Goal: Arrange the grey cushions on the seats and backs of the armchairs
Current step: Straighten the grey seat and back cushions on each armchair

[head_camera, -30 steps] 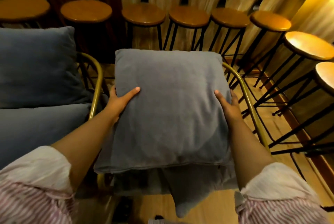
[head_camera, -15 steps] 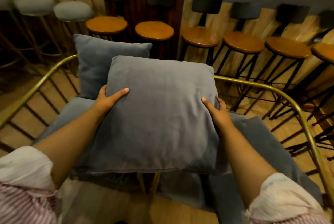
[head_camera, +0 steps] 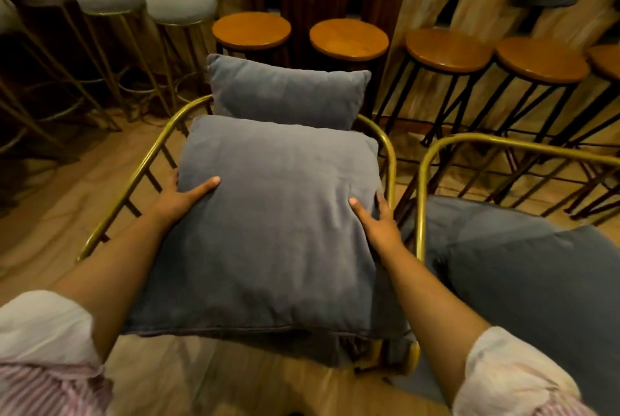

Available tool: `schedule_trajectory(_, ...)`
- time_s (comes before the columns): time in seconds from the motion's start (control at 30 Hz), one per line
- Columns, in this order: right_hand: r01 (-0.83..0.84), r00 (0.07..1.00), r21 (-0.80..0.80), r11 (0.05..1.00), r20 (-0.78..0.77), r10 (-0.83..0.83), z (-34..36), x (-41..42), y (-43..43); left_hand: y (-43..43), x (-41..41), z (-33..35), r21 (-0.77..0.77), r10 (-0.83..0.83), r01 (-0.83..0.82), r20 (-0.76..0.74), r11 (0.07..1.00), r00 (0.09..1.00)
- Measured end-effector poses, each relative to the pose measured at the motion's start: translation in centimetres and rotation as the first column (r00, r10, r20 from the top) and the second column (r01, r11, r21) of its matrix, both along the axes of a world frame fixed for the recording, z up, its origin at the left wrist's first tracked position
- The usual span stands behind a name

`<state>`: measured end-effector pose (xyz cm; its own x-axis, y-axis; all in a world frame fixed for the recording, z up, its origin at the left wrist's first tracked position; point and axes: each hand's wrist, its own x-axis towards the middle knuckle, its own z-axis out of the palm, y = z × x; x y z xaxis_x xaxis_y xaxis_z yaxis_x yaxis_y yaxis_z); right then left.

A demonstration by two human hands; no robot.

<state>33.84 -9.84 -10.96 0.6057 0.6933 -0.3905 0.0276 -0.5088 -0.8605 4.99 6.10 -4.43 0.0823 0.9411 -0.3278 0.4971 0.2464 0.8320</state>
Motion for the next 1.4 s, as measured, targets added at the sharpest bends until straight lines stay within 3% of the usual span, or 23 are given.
schedule_trajectory(0.07, -0.135, 0.990, -0.119, 0.984, 0.021, 0.138, -1.7, -1.4, 1.8, 1.8, -0.5, -2.1, -0.059, -0.124, 0.120, -0.073, 0.991, 0.990)
schedule_trajectory(0.17, -0.390, 0.894, -0.368, 0.844, 0.070, 0.443, -4.1, -4.2, 3.9, 2.0, 0.8, -6.1, -0.233, -0.375, 0.317, -0.277, 0.919, 0.885)
schedule_trajectory(0.27, -0.373, 0.837, -0.552, 0.746, 0.147, 0.527, -4.7, -6.2, 5.1, 1.4, 2.1, -9.1, -0.305, -0.417, 0.309, -0.414, 0.901, 0.809)
schedule_trajectory(0.5, -0.385, 0.807, -0.547, 0.743, 0.191, 0.559, -6.1, -5.9, 4.8, 1.2, 2.5, -9.5, -0.290, -0.399, 0.290, -0.460, 0.912, 0.793)
schedule_trajectory(0.7, -0.476, 0.811, -0.345, 0.809, 0.185, 0.555, -5.2, -4.4, 1.5, -0.9, 4.0, -8.4, -0.187, -0.329, 0.270, -0.528, 0.944, 0.783)
schedule_trajectory(0.77, -0.480, 0.829, -0.220, 0.849, 0.205, 0.521, -4.4, -3.3, -0.6, -2.5, 5.4, -7.7, -0.142, -0.359, 0.340, -0.550, 0.930, 0.754)
schedule_trajectory(0.93, -0.296, 0.933, -0.021, 0.955, 0.208, 0.293, -2.8, 0.0, -7.7, -7.9, 11.5, -6.7, -0.130, -0.537, 0.581, -0.581, 0.803, 0.612)
schedule_trajectory(1.07, -0.072, 0.976, 0.067, 0.995, 0.212, 0.056, -1.5, 5.0, -15.5, -13.6, 19.3, -5.6, -0.095, -0.708, 0.731, -0.358, 0.676, 0.608)
schedule_trajectory(1.23, 0.141, 0.957, 0.029, 0.990, 0.251, -0.144, -1.8, 13.6, -26.2, -22.8, 29.5, -5.1, -0.087, -0.815, 0.813, -0.148, 0.576, 0.561)
schedule_trajectory(1.33, 0.272, 0.936, 0.000, 0.962, 0.233, -0.265, -2.8, 18.7, -32.2, -27.7, 35.0, -6.9, -0.139, -0.822, 0.815, 0.009, 0.563, 0.570)
schedule_trajectory(1.4, 0.345, 0.920, -0.041, 0.938, 0.213, -0.330, -3.5, 22.2, -35.9, -30.8, 38.6, -8.2, -0.207, -0.810, 0.795, 0.024, 0.570, 0.586)
